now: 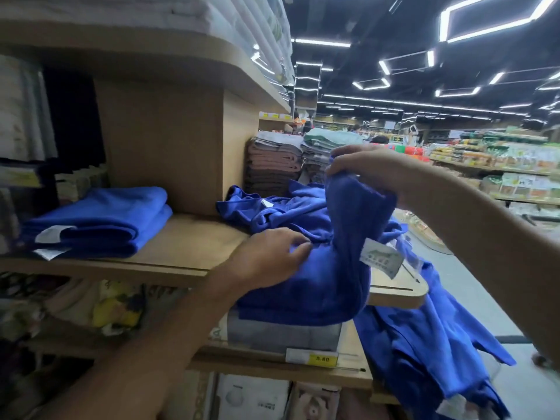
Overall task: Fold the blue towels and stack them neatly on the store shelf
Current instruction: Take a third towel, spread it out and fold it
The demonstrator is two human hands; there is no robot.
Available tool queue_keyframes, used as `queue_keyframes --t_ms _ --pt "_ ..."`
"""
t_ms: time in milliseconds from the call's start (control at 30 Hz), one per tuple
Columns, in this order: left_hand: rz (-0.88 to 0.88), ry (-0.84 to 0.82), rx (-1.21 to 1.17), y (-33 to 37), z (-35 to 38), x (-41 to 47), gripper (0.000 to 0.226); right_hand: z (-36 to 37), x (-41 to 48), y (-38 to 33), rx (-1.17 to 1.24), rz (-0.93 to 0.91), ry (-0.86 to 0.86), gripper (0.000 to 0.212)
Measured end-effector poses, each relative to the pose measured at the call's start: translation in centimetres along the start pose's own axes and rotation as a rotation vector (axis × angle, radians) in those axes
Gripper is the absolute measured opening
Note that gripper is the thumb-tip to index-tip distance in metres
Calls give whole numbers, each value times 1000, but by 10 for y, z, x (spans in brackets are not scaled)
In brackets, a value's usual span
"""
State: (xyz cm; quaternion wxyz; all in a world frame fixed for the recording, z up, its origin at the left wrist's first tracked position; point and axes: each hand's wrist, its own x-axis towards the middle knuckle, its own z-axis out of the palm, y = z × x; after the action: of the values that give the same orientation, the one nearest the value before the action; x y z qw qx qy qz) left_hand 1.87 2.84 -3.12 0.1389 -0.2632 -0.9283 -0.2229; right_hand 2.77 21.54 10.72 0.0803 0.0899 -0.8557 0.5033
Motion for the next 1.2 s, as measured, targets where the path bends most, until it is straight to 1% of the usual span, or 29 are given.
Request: queue_keyframes --t_ms 33,67,133,200,267,333,367,400,433,500,533,567,633,667,733,800,867,933,967,1000,1033,1067,1100,1133,1200 --pt "-44 27 -58 -16 -8 -3 35 14 6 -3 -5 7 -43 7" --pt "-100 55 -165 -30 -15 -6 29 30 11 -5 -29 13 -84 5" --pt "-261 129 -551 -53 -21 -10 30 62 19 -3 -97 44 -148 14" --pt "-402 189 -903 -64 -22 -12 32 89 20 7 -163 91 -227 17" --pt "-450 215 -1022 -67 -23 -10 33 109 16 20 -170 158 -308 14" --pt "-428 234 -1027 -67 -21 -9 32 116 8 30 -85 197 -308 10" --pt "-411 243 -1025 -66 -19 -9 31 115 5 34 -62 172 -280 7" --pt "-392 250 -1019 -67 -17 -9 30 110 3 39 -88 105 -237 6" --pt "-365 264 -982 -68 -16 -9 29 102 1 45 -191 7 -179 10" --pt "-269 302 -833 -69 -17 -9 30 85 -8 60 -511 -219 -46 17" --pt "-199 319 -758 -66 -18 -9 31 79 -15 69 -648 -304 -15 22" --pt "-130 317 -691 -60 -19 -10 33 77 -22 77 -754 -342 -34 32" --pt "-34 245 -512 -46 -19 -8 46 80 -34 92 -895 -296 -171 60" --pt "-10 186 -386 -40 -17 -6 51 84 -37 98 -931 -270 -235 70" --pt "-2 55 -121 -37 -11 -4 53 89 -38 106 -966 -254 -296 78" --pt "-27 -54 44 -41 -4 -4 50 89 -38 106 -955 -250 -310 78" --pt "-68 -139 63 -44 1 -7 52 86 -37 105 -909 -269 -303 75" --pt "-83 -162 49 -46 4 -9 53 82 -36 108 -761 -301 -228 65" --pt "-88 -158 43 -46 5 -11 53 78 -35 110 -686 -298 -132 56" --pt "-90 -147 37 -47 6 -12 53 71 -34 114 -657 -262 6 49" --pt "-87 -135 32 -47 6 -13 53 63 -33 118 -686 -198 138 44" --pt "-84 -125 29 -47 7 -14 54 54 -32 121 -740 -129 208 45" --pt "-79 -114 24 -48 7 -15 54 46 -33 123 -778 -66 203 54" --pt "-73 -99 19 -48 8 -16 54 42 -35 126 -781 -11 160 62" --pt "-52 -52 8 -48 9 -17 56 40 -40 127 -710 43 103 66"
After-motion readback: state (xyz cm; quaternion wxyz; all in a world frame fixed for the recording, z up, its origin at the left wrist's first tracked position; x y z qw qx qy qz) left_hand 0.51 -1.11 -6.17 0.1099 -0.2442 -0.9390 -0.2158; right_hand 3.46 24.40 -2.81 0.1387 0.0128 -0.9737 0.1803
